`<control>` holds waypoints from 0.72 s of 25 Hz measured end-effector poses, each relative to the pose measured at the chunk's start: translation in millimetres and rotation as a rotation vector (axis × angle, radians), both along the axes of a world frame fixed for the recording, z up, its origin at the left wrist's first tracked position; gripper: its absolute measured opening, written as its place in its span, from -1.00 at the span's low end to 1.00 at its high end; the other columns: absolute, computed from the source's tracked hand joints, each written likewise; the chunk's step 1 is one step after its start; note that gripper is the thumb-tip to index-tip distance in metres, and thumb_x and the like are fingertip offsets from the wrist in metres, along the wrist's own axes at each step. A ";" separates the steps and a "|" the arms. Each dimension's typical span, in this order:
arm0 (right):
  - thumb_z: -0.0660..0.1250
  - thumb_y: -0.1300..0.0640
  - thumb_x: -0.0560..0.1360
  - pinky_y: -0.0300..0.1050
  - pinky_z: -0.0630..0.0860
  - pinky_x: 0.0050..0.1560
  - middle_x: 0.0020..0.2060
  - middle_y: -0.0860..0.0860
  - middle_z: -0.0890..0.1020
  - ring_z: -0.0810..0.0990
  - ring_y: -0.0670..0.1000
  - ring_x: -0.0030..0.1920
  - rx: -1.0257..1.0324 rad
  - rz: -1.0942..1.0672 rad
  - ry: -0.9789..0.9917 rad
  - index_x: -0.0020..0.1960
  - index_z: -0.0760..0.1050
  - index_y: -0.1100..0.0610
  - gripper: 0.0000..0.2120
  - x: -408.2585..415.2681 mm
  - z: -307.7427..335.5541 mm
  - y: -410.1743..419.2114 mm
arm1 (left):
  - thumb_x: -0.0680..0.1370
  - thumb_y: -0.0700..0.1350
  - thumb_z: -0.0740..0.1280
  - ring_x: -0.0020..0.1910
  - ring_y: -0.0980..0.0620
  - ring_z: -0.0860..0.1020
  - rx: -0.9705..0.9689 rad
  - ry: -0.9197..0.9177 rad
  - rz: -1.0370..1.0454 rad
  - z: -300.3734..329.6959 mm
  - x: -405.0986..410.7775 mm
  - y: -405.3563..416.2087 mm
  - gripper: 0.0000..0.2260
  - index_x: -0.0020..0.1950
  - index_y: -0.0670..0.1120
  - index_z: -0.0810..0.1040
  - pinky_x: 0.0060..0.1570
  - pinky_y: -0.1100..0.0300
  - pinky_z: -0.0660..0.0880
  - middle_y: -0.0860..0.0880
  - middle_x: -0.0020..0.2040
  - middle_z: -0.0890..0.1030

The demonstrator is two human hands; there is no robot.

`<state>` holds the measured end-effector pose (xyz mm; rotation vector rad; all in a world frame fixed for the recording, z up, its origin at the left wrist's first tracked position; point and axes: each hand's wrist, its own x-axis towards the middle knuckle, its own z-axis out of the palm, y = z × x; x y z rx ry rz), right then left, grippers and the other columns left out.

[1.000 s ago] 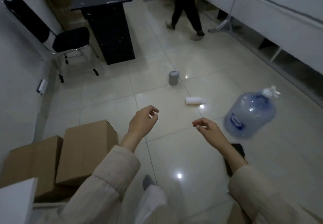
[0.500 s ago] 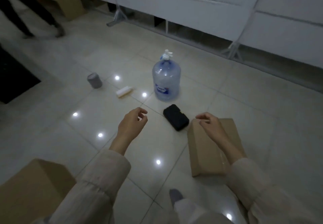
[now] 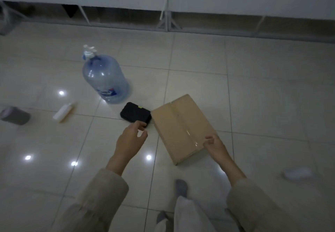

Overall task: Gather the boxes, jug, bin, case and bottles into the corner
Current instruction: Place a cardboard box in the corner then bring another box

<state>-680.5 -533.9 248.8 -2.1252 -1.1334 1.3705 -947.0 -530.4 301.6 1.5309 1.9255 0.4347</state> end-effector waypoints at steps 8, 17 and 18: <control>0.27 0.23 0.49 -0.19 0.32 -0.02 0.23 0.22 0.45 0.46 0.15 0.16 -0.187 -0.329 0.067 0.29 0.25 0.28 -0.58 18.9 -136.6 18.6 | 0.52 -0.08 0.28 0.11 -0.08 0.49 -0.042 0.085 -0.191 -136.1 53.4 83.7 -0.68 0.26 -0.07 0.40 0.07 -0.06 0.47 -0.05 0.13 0.53; 0.35 0.19 0.45 -0.07 0.44 0.08 0.28 0.22 0.42 0.47 0.12 0.07 -0.134 -0.952 0.204 0.38 0.09 0.24 -0.38 -22.5 -339.2 64.5 | 0.43 0.06 0.40 0.33 -0.27 0.31 -0.086 0.349 -0.313 -359.3 66.0 185.6 -0.27 0.42 -0.27 0.18 0.24 -0.16 0.34 -0.27 0.38 0.31; 0.36 0.12 0.46 -0.08 0.43 0.12 0.30 0.20 0.42 0.48 0.15 0.15 -0.126 -0.992 0.201 0.41 0.06 0.21 -0.33 -25.0 -355.5 65.1 | 0.41 0.11 0.40 0.37 -0.27 0.28 -0.078 0.387 -0.289 -377.6 63.9 198.3 -0.20 0.44 -0.29 0.14 0.29 -0.16 0.30 -0.28 0.41 0.27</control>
